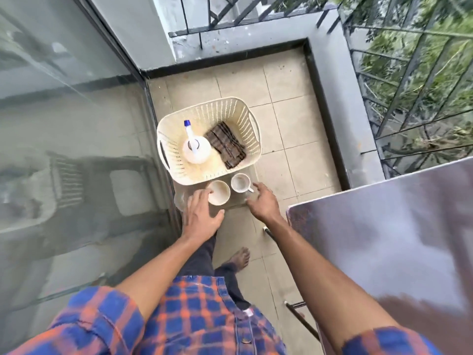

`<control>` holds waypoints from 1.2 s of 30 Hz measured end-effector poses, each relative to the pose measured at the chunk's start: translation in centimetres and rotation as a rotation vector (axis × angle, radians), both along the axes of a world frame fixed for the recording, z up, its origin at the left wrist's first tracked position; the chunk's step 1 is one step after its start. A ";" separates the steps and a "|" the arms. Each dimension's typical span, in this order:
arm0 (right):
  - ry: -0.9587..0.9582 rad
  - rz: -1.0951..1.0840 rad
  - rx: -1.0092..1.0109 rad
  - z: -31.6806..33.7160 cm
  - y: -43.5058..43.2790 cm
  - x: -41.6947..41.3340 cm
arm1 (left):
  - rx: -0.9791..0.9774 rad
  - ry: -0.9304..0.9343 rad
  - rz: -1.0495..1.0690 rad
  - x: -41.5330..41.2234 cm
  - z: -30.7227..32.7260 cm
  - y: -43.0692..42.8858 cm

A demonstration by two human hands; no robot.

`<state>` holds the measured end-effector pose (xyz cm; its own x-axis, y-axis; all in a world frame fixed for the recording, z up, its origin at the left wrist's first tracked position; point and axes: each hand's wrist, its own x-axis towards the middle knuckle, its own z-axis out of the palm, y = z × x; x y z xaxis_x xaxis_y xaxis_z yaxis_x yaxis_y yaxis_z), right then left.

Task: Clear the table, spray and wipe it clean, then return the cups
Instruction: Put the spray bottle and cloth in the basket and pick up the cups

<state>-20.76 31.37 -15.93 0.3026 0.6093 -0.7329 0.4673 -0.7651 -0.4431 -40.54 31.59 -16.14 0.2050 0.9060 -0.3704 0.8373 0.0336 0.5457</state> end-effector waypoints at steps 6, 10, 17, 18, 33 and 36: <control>-0.017 0.028 0.018 -2.6 2.7 -0.6 | -0.061 0.071 0.025 1.0 -2.2 0.3; -0.030 0.038 -0.021 -5.0 3.3 -0.9 | -0.031 0.088 0.039 1.9 -3.0 0.3; -0.043 0.124 -0.016 -8.0 2.5 -1.2 | 0.037 0.179 0.143 3.7 -4.0 0.3; -0.052 0.132 0.004 -8.3 2.4 -1.2 | 0.047 0.184 0.147 3.9 -4.1 0.3; -0.172 -0.108 0.200 -3.6 1.0 -1.5 | 0.284 -0.078 0.127 0.9 0.3 0.0; -0.150 -0.181 0.261 -0.3 -0.8 -1.1 | 0.370 -0.134 0.158 0.8 3.0 -0.5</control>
<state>-21.84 30.56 -16.19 0.5152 0.6969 -0.4989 0.4095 -0.7115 -0.5710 -39.72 31.11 -13.16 0.0767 0.9970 0.0063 0.7584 -0.0624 0.6488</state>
